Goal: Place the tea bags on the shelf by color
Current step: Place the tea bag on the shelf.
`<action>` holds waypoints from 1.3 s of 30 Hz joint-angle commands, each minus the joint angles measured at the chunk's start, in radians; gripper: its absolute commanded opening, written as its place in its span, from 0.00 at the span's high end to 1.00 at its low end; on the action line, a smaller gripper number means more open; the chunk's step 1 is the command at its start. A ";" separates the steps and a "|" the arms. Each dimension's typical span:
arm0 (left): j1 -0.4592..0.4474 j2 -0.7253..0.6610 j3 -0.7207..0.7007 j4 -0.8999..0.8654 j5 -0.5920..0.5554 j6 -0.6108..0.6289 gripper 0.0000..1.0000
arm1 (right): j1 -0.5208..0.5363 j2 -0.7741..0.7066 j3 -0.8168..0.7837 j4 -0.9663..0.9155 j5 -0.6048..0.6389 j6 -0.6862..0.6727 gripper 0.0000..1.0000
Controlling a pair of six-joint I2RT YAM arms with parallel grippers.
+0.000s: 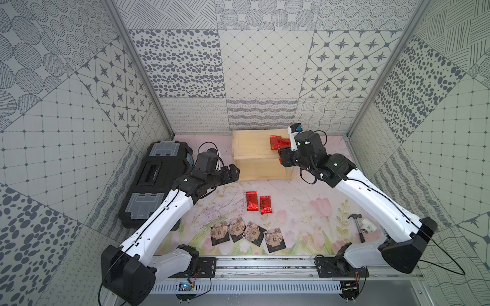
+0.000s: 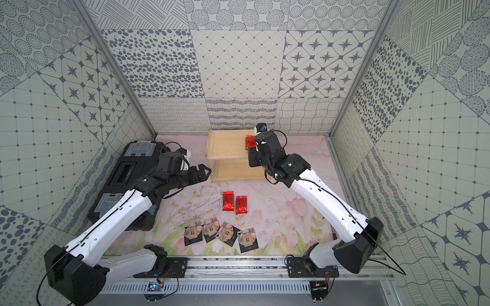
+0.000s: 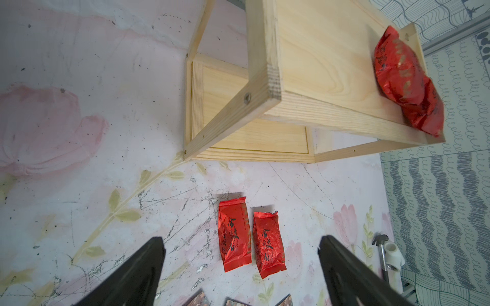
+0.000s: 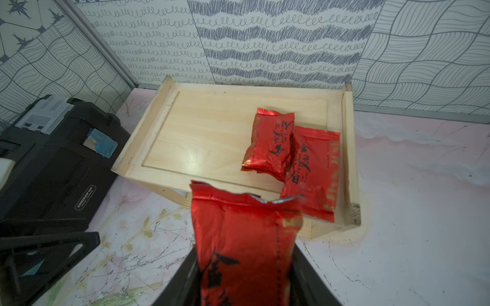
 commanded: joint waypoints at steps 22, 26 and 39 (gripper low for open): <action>0.056 0.025 -0.021 0.028 0.048 0.042 0.03 | 0.022 0.530 0.468 0.054 0.178 -0.045 0.51; 0.066 0.026 -0.022 0.034 0.064 0.039 0.03 | 0.023 0.552 0.475 0.053 0.207 -0.034 0.50; 0.085 0.022 -0.023 0.034 0.086 0.039 0.03 | 0.022 0.565 0.451 0.053 0.220 -0.008 0.49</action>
